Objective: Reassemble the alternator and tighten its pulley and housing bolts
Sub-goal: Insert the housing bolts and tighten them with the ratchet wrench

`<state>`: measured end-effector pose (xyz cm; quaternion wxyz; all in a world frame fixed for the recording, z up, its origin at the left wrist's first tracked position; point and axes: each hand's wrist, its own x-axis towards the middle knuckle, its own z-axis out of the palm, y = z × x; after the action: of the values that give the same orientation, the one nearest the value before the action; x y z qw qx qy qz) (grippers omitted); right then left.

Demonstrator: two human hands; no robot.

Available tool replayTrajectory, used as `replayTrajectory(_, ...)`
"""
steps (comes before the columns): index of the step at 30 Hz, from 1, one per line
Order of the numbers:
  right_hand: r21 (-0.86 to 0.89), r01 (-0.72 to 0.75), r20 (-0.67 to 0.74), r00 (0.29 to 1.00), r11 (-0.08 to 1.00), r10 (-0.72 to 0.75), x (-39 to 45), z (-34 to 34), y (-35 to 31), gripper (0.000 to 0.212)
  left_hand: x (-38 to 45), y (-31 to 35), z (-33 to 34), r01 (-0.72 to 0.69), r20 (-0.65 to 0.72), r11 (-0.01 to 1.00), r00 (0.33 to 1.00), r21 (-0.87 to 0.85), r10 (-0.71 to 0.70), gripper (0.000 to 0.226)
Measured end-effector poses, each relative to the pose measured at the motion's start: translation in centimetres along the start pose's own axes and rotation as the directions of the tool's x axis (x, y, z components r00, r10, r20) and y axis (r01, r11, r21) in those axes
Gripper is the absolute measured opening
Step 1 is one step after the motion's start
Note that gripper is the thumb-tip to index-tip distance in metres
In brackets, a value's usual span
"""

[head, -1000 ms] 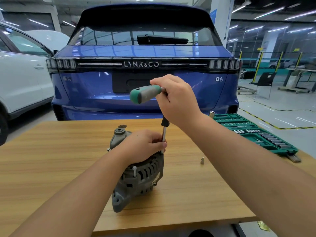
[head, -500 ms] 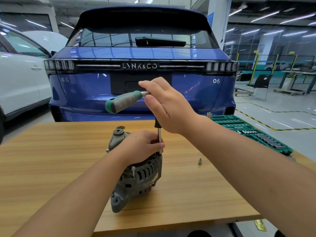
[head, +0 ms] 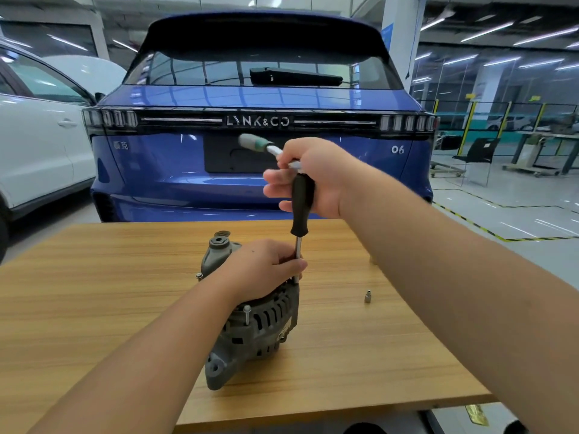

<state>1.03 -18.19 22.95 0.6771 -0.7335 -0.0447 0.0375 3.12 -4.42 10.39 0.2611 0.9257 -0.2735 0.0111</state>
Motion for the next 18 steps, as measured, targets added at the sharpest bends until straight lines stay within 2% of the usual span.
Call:
replayTrajectory(2, 0.299, -0.019, -0.009, 1.0, 0.954, 0.023, 0.6, -0.3, 1.4, 0.02, 0.1, 0.0, 0.0, -0.003, 0.006, 1.0, 1.0, 0.014, 0.003, 0.026)
replayTrajectory(4, 0.513, 0.022, -0.095, 0.995, 0.858, 0.031, 1.2, -0.5, 2.6, 0.015, 0.2, 0.0, 0.0, 0.0, 0.018, 1.0, 1.0, 0.022, 0.0, 0.025)
replayTrajectory(6, 0.546, 0.217, -0.257, 0.963, 0.809, -0.084, 1.6, -0.3, 3.8, 0.005, 0.3, -0.1, 0.1, 0.009, 0.02, 1.0, 1.0, 0.019, -0.01, 0.024)
replayTrajectory(7, 0.433, 0.365, -0.346, 0.912, 0.824, -0.222, 1.6, -0.1, 4.4, 0.006, 0.4, -0.2, 0.1, 0.013, 0.02, 1.0, 1.0, 0.014, -0.014, 0.024)
replayTrajectory(8, 0.199, 0.511, -0.401, 0.821, 0.836, -0.407, 1.4, 0.1, 5.0, 0.008, 0.4, -0.3, 0.1, 0.016, 0.02, 1.0, 1.0, 0.012, -0.016, 0.023)
replayTrajectory(9, -0.102, 0.626, -0.386, 0.692, 0.773, -0.611, 1.3, 0.1, 5.4, 0.011, 0.5, -0.3, 0.2, 0.014, 0.02, 1.0, 1.0, 0.014, -0.014, 0.024)
replayTrajectory(10, -0.388, 0.679, -0.29, 0.551, 0.623, -0.782, 1.3, 0.0, 5.8, 0.017, 0.5, -0.4, 0.2, 0.01, 0.017, 1.0, 1.0, 0.019, -0.01, 0.024)
replayTrajectory(11, -0.592, 0.678, -0.154, 0.434, 0.435, -0.887, 1.5, -0.2, 5.9, 0.021, 0.6, -0.4, 0.2, 0.005, 0.015, 1.0, 1.0, 0.023, -0.005, 0.024)
replayTrajectory(12, -0.704, 0.65, -0.043, 0.364, 0.286, -0.931, 1.6, -0.3, 6.0, 0.022, 0.6, -0.5, 0.2, 0.003, 0.013, 1.0, 1.0, 0.019, -0.004, 0.024)
replayTrajectory(13, -0.756, 0.623, 0.027, 0.337, 0.201, -0.941, 1.6, -0.3, 5.9, 0.022, 0.6, -0.6, 0.2, 0.005, 0.009, 1.0, 1.0, 0.006, -0.005, 0.023)
replayTrajectory(14, -0.777, 0.609, 0.071, 0.338, 0.16, -0.939, 1.5, -0.1, 5.8, 0.022, 0.6, -0.7, 0.2, 0.008, 0.003, 1.0, 1.0, -0.01, -0.008, 0.023)
replayTrajectory(18, -0.778, 0.611, 0.136, 0.394, 0.148, -0.909, 1.0, 0.3, 5.6, 0.022, 0.5, -0.8, 0.3, 0.013, -0.01, 1.0, 1.0, -0.02, -0.014, 0.022)
